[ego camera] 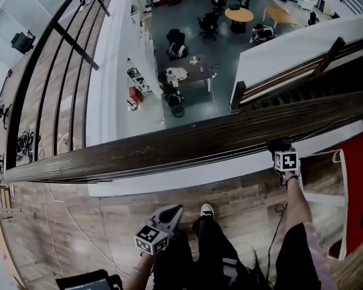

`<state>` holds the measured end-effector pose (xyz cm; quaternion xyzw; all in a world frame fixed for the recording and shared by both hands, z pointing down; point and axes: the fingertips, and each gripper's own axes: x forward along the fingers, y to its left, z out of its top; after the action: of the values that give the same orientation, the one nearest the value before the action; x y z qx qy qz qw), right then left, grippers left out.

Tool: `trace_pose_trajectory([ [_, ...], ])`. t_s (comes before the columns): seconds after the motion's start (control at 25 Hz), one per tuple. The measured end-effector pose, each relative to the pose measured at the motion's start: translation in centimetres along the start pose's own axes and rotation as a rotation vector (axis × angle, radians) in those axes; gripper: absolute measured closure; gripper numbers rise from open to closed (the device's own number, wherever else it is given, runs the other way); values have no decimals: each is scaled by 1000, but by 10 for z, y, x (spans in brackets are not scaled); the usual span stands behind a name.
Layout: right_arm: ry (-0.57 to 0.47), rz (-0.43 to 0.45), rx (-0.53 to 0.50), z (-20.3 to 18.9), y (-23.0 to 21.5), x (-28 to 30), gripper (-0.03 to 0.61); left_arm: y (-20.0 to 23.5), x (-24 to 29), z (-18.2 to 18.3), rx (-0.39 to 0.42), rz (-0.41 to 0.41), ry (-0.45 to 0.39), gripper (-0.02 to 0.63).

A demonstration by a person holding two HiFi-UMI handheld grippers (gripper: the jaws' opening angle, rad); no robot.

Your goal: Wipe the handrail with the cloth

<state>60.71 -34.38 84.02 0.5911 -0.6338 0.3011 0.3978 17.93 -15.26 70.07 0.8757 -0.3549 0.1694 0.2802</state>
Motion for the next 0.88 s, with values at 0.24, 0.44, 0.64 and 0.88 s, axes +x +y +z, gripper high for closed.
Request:
trace_pose_trajectory([
  [0.24, -54, 42, 52, -1, 36, -37, 476, 0, -21, 23, 17, -7, -36, 614],
  [0.44, -65, 83, 121, -24, 85, -81, 476, 0, -53, 32, 31, -1, -78, 614],
  [0.64, -133, 177, 188, -42, 154, -152, 476, -12, -101, 29, 29, -12, -106, 614],
  [0.88, -203, 239, 190, -57, 248, -230, 476, -14, -170, 13, 19, -22, -163, 614],
])
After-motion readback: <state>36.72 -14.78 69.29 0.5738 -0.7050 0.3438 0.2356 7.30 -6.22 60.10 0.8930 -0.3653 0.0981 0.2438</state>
